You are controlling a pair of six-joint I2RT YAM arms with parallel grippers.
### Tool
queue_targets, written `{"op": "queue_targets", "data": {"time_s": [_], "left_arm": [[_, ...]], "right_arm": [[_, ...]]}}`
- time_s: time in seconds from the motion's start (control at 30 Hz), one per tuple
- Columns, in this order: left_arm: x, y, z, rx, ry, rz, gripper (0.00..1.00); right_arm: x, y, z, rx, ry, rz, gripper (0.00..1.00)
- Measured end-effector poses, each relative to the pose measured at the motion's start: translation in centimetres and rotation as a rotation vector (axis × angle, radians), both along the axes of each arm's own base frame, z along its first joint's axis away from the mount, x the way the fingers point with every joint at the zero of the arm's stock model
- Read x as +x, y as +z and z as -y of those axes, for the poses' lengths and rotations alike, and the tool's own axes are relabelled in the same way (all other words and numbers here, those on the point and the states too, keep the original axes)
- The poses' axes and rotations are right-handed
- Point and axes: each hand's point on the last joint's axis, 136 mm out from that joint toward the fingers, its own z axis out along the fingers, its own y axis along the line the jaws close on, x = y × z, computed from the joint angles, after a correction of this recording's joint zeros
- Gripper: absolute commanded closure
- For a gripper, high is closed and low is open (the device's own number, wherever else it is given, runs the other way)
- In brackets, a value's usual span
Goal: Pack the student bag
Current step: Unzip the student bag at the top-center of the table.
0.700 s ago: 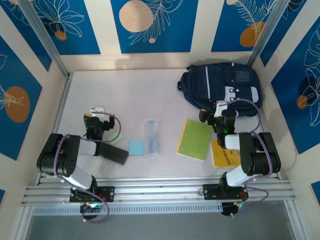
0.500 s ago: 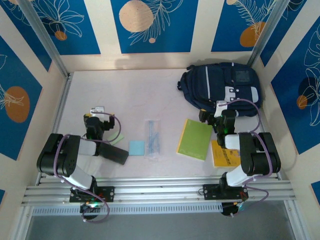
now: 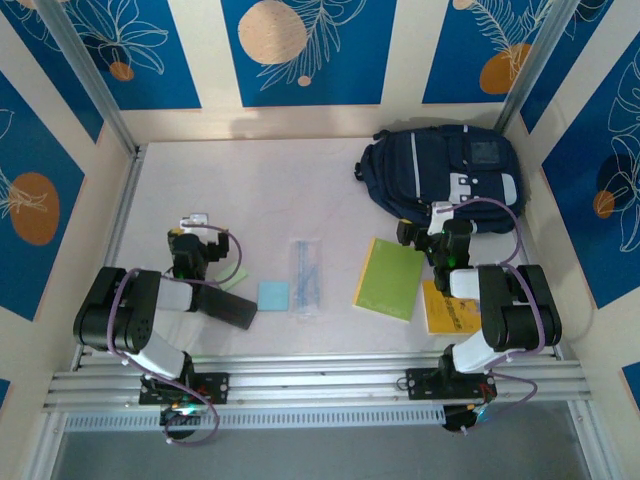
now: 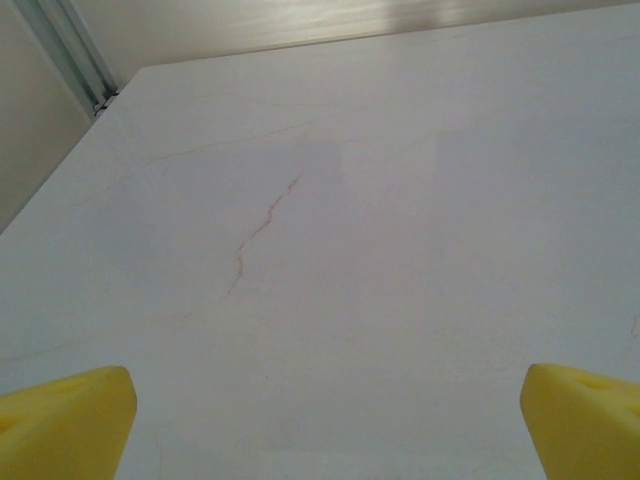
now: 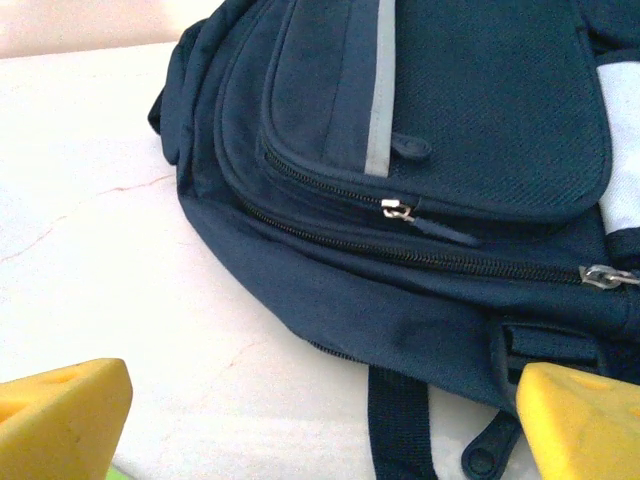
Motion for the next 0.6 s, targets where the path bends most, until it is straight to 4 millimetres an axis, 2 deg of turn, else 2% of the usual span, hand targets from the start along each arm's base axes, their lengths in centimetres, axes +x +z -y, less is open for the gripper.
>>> {"op": "queue_targets", "data": {"time_s": [0.13,0.23,0.37,0.43,0.5,0.6], "left_arm": [[-0.1,0.8,0.1,0.006,0.002,0.016,0.00],[-0.4,2.4,0.4,0.012,-0.001,0.011,0.00],[0.3,8.5,0.6,-0.033,0.012,0.118,0.00],[0.7,11.2,0.8,-0.091,0.019,0.161,0.00],[1.4,13.3,1.5,-0.167,0.006,0.177,0.00],[2.0,14.1,4.0,-0.273,-0.045,0.150,0.00]], "right_arm": [[-0.4,0.3,-0.1,-0.014,-0.014,-0.030,0.01],[-0.5,2.4,0.2,-0.004,-0.062,-0.034,0.01],[-0.3,6.6,1.3,0.096,-0.169,-0.037,0.00],[-0.3,7.9,2.0,0.174,-0.230,-0.063,0.00],[-0.1,8.4,2.8,0.272,-0.294,-0.114,0.00],[0.0,7.6,4.1,0.443,-0.385,-0.206,0.01]]}}
